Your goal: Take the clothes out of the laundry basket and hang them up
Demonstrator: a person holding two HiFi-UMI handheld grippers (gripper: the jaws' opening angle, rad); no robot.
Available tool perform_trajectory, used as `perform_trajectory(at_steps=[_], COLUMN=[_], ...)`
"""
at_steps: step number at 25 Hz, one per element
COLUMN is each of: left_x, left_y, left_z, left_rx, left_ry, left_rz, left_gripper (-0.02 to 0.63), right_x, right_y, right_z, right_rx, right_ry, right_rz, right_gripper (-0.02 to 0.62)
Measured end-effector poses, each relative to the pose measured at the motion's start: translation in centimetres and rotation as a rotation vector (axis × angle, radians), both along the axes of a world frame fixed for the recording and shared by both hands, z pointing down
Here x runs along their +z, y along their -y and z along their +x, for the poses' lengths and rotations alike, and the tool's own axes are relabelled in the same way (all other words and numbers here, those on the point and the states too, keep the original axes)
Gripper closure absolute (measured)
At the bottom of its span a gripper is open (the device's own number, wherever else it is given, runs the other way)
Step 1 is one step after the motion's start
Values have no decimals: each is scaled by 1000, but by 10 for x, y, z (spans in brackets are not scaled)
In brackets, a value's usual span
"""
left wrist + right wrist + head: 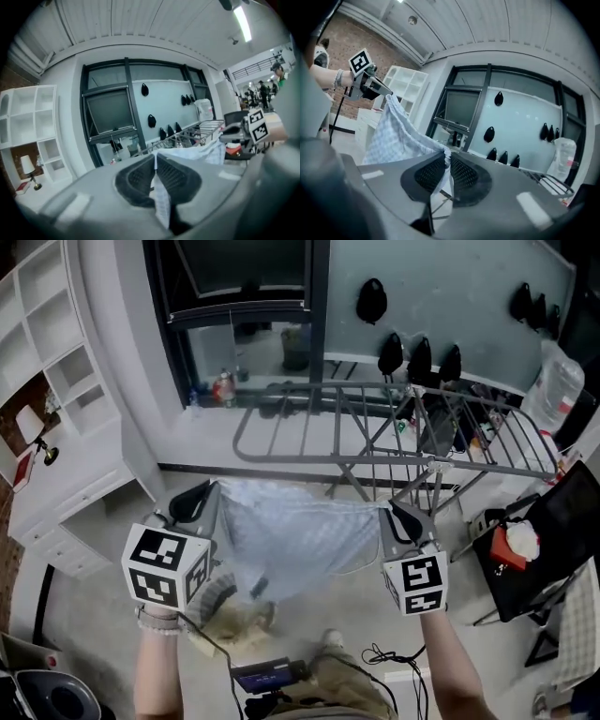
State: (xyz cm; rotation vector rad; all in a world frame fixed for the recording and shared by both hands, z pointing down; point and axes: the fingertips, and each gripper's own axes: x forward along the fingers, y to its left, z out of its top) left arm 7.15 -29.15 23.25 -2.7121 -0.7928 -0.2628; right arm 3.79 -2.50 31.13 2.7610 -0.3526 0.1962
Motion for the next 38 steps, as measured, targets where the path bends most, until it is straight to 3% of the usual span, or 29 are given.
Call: perform_trajectory(at_steps=[10,20,28,33,38], left_x=[-4,-23,-36,-33,-24], left_y=[-79,-144,-169,-177,-188], left_z=[45,108,158,203,270], left_rx=[46,-16,-34,-35,-10], left_ry=[-45,-97,-137,-146,-145], left_rz=[-4,3,29,52,70], left_gripper=[601,601,601,601,603], right_x=[-44,-83,-105,-107,-106], right_y=[-85,-154,-179,-186,-196], right_z=[26,97,152,197,259], right_rx=[47,-3,-20,-14,19], right_ry=[-78,-148,-200,-201,-186], right_rz=[-83,-135,-181,-223,-245], right_gripper=[560,560,560,560,560])
